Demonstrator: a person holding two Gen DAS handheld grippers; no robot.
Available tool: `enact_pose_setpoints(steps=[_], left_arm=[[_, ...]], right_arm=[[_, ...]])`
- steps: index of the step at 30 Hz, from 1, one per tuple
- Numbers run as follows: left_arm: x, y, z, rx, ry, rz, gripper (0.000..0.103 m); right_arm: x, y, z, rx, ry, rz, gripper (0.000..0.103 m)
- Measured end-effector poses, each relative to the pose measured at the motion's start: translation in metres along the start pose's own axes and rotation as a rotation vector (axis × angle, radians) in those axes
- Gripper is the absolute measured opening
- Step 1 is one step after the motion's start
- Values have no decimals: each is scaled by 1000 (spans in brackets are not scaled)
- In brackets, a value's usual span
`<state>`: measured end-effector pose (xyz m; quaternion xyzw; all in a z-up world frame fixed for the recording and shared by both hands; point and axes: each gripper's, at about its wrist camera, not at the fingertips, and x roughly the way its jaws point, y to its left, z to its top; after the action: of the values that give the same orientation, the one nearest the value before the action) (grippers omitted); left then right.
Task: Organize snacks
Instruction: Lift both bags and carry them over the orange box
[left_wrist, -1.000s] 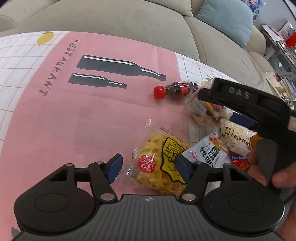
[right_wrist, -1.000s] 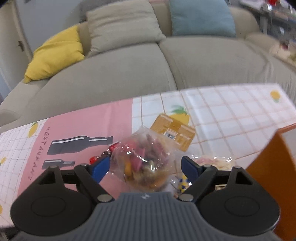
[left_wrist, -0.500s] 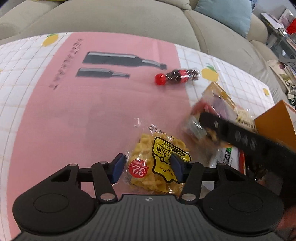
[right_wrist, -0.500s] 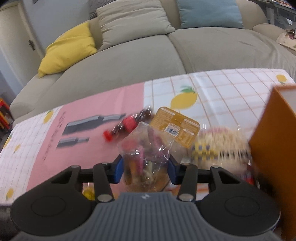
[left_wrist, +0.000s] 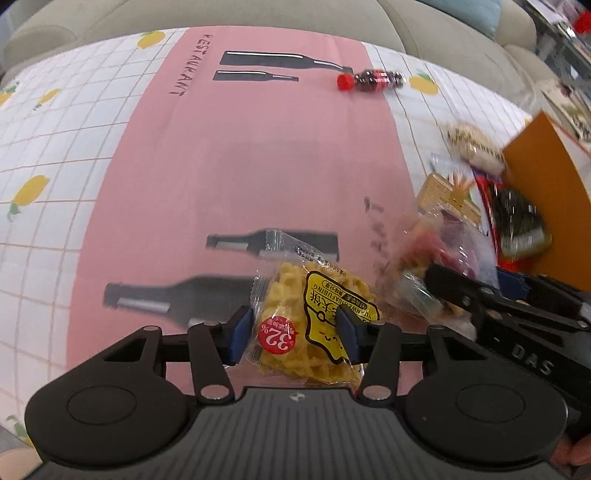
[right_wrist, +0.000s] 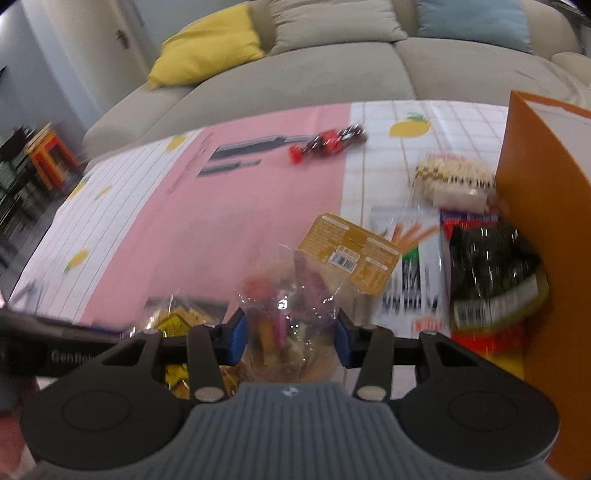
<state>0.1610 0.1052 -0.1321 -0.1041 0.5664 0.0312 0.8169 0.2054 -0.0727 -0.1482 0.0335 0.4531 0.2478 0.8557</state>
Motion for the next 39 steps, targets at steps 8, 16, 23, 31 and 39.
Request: enact_pose_setpoints(steps=[8,16,23,31,39], left_arm=[[-14,-21,-29,246,-72,82,67],[-25,-44,-59,482,-171,63,87],[-5,-63,-77,682,-190,168,92],[9,-63,-74,667,-191,134,101],[12,-50,-70,516,-222,89,103]], right_arm=[[-32,8,-39,-95,24,18,46],[-59,12,-57,-147,3,-2,60],[-66,-9,-55,23,-31,34,66],[-43,-5,-48,120,3,59,77],[-27,-8,-54,145,50,67,68]])
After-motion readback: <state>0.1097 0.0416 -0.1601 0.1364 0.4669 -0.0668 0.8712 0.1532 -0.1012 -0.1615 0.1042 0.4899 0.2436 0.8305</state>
